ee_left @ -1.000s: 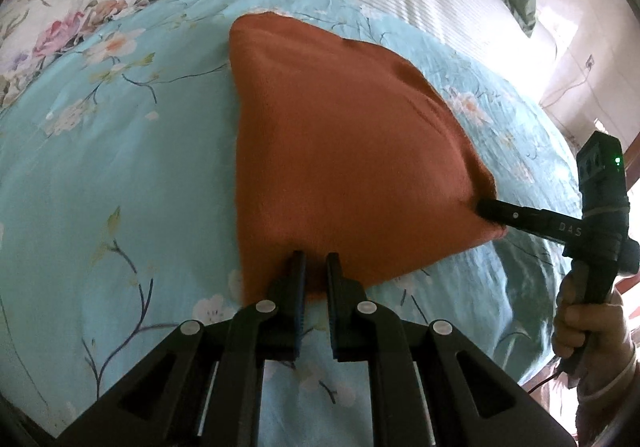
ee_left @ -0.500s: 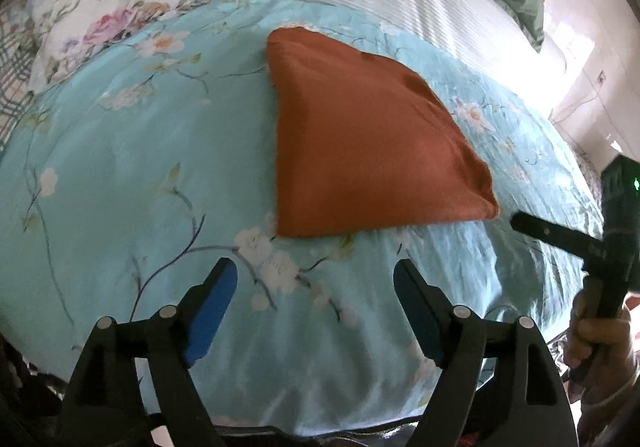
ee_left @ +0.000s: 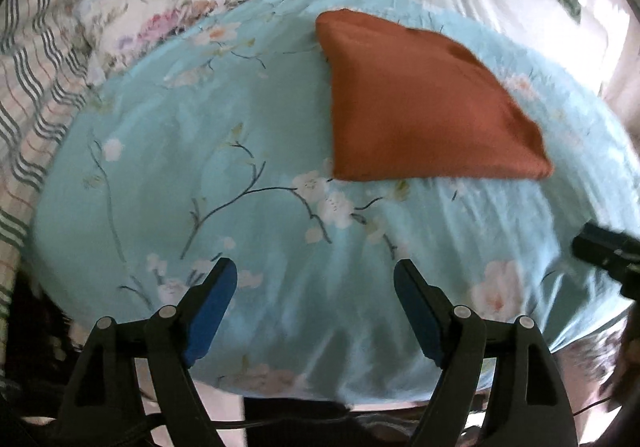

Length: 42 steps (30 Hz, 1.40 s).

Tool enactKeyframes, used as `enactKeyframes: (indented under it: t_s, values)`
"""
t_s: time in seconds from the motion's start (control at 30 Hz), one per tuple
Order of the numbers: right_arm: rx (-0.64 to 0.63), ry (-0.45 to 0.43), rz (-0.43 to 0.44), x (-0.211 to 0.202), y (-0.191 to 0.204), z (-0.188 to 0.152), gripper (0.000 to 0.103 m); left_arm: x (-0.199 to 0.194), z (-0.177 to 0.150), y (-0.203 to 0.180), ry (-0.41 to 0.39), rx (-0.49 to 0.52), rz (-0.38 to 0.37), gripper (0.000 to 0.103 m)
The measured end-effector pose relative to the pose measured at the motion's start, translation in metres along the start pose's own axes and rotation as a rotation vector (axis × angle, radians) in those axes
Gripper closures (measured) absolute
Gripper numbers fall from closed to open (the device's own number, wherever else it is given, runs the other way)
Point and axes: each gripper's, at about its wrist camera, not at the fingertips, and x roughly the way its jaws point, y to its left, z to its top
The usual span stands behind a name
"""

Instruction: Fold small clothes

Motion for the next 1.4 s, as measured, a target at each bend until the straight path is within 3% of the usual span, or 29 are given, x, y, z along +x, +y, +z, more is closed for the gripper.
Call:
enactKeyframes:
  t_s: [0.1, 0.3, 0.57, 0.97, 1.17, 1.4]
  values:
    - [-0.017, 0.001, 0.0, -0.006, 0.003, 0.001, 0.019, -0.009, 0.002, -0.006, -0.007, 0.045, -0.004, 0.022]
    - [-0.049, -0.02, -0.011, -0.027, 0.007, 0.012, 0.017, -0.037, 0.022, -0.012, -0.083, 0.105, 0.114, 0.02]
    - [-0.069, -0.089, 0.01, -0.051, 0.008, 0.028, 0.006, -0.056, 0.042, -0.011, -0.119, 0.106, 0.122, 0.016]
    - [-0.06, -0.036, 0.016, -0.017, 0.01, 0.036, 0.006, -0.027, 0.048, -0.01, -0.069, 0.102, 0.136, 0.015]
    - [0.019, -0.044, 0.042, 0.006, -0.01, 0.066, 0.007, -0.005, 0.062, -0.009, -0.041, 0.079, 0.099, 0.015]
    - [0.125, -0.092, 0.066, 0.032, -0.039, 0.124, 0.011, 0.019, 0.098, -0.008, -0.051, 0.06, 0.024, 0.015]
